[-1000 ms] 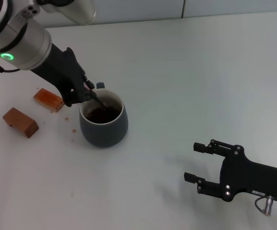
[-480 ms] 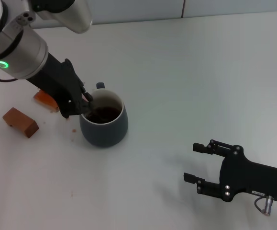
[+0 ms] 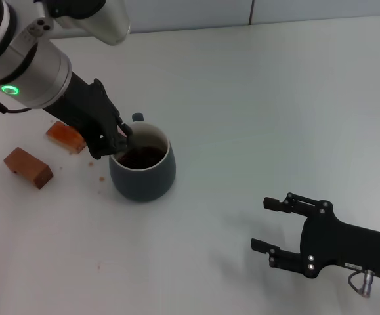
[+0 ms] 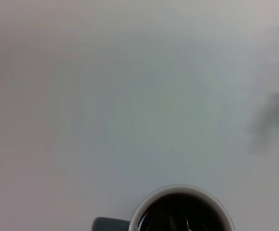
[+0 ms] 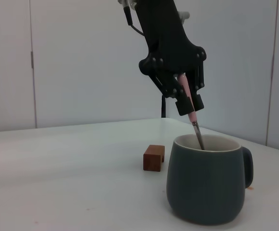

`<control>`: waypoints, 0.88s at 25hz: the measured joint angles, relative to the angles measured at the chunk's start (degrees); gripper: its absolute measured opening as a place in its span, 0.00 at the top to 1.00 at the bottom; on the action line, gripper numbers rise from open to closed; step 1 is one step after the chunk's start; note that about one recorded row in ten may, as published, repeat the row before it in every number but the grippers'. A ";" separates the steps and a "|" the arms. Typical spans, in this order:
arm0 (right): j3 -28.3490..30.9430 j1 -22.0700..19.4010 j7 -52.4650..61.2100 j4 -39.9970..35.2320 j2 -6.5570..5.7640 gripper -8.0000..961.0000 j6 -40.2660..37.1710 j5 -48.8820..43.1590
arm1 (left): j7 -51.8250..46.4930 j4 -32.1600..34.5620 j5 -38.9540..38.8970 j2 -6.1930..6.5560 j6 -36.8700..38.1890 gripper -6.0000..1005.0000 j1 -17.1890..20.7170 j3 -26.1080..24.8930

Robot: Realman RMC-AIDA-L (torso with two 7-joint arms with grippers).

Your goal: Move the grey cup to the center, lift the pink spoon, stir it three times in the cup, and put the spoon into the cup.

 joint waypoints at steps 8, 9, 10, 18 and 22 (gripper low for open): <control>0.03 -0.07 0.00 0.00 -0.04 0.24 0.00 0.00 | -0.32 -2.73 -0.47 -0.08 -1.13 0.77 0.37 0.10; 0.03 -0.07 0.00 0.00 -0.04 0.24 0.00 0.00 | -0.32 -2.76 -0.51 -0.10 -1.27 0.76 0.44 0.10; 0.03 -0.07 0.00 0.00 -0.06 0.24 0.00 0.00 | -0.28 -2.76 -0.73 -0.12 -1.47 0.74 0.59 0.10; 0.30 -0.02 0.00 -0.13 -0.16 0.24 0.00 0.00 | 2.69 2.12 -12.32 0.21 -4.29 0.61 4.01 -5.07; 0.54 -0.05 0.00 -0.40 -0.24 0.24 0.00 0.00 | 10.21 1.02 -28.37 0.24 -8.31 0.44 9.42 -12.14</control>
